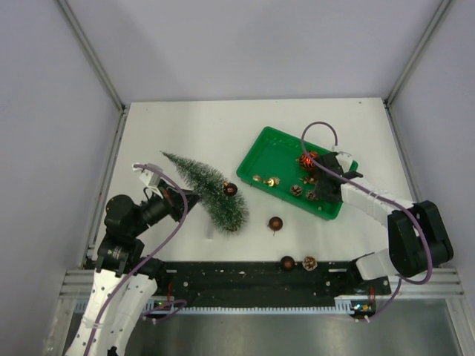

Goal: Decorate the small christmas tree

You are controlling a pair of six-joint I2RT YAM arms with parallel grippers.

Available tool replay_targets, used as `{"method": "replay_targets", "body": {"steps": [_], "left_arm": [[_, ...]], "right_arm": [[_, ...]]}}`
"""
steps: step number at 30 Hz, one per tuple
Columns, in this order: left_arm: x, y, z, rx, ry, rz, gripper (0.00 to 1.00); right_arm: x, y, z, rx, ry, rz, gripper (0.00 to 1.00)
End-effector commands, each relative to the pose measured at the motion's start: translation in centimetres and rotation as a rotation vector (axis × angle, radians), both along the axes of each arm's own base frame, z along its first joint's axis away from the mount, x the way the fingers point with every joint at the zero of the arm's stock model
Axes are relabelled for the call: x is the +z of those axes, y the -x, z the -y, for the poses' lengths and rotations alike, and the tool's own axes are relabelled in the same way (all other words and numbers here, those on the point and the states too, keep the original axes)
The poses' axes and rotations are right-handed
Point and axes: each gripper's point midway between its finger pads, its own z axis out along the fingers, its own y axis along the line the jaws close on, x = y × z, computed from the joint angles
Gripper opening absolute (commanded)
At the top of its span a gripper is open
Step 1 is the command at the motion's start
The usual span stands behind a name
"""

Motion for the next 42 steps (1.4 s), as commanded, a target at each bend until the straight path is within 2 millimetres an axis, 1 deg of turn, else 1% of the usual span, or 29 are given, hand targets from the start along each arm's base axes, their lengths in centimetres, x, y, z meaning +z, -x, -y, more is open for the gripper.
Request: {"method": "replay_targets", "body": {"steps": [1,2,5,7,10,12,14,19,22,24,25,30,32,36,42], "left_arm": [[2.2,0.0,-0.2,0.007,0.008,0.083,0.00],[2.2,0.0,-0.2,0.007,0.007,0.082,0.00],[2.1,-0.1,-0.2,0.009,0.008,0.079,0.00],[2.1,-0.1,-0.1,0.007,0.009,0.076,0.00],[2.1,-0.1,-0.1,0.009,0.010,0.075,0.00],[2.0,-0.1,-0.2,0.012,0.009,0.074,0.00],[2.0,-0.1,-0.2,0.013,0.013,0.072,0.00],[1.8,-0.2,-0.3,0.023,0.014,0.059,0.00],[1.6,-0.4,-0.4,0.030,0.011,0.053,0.00],[1.4,-0.5,-0.5,0.040,0.011,0.047,0.00],[1.4,-0.5,-0.5,0.040,0.012,0.045,0.00],[1.5,-0.5,-0.5,0.044,0.017,0.042,0.00],[1.6,-0.5,-0.6,0.047,0.019,0.042,0.00],[1.9,-0.4,-0.6,0.046,0.024,0.049,0.00],[1.9,-0.2,-0.5,0.041,0.029,0.048,0.00]], "right_arm": [[1.6,-0.9,0.2,0.000,-0.009,0.083,0.26],[2.1,-0.9,0.1,0.010,-0.018,0.096,0.24],[5.7,-1.1,-0.7,0.055,-0.072,0.176,0.22],[8.4,-0.8,-1.9,0.112,-0.136,0.228,0.22],[12.6,0.3,-5.4,0.276,-0.303,0.304,0.22],[15.2,1.9,-7.9,0.403,-0.416,0.339,0.22],[17.2,3.7,-9.8,0.507,-0.484,0.366,0.22],[21.6,8.4,-13.8,0.738,-0.659,0.435,0.23],[23.6,11.3,-16.1,0.869,-0.766,0.460,0.23],[24.3,13.1,-17.5,0.950,-0.808,0.467,0.24],[24.2,13.7,-18.1,0.975,-0.814,0.461,0.24],[23.3,17.0,-21.5,1.110,-0.853,0.407,0.24],[22.6,17.7,-22.8,1.141,-0.848,0.377,0.24],[22.1,18.0,-24.7,1.162,-0.836,0.363,0.23],[22.8,16.2,-26.5,1.072,-0.856,0.448,0.23]]}}
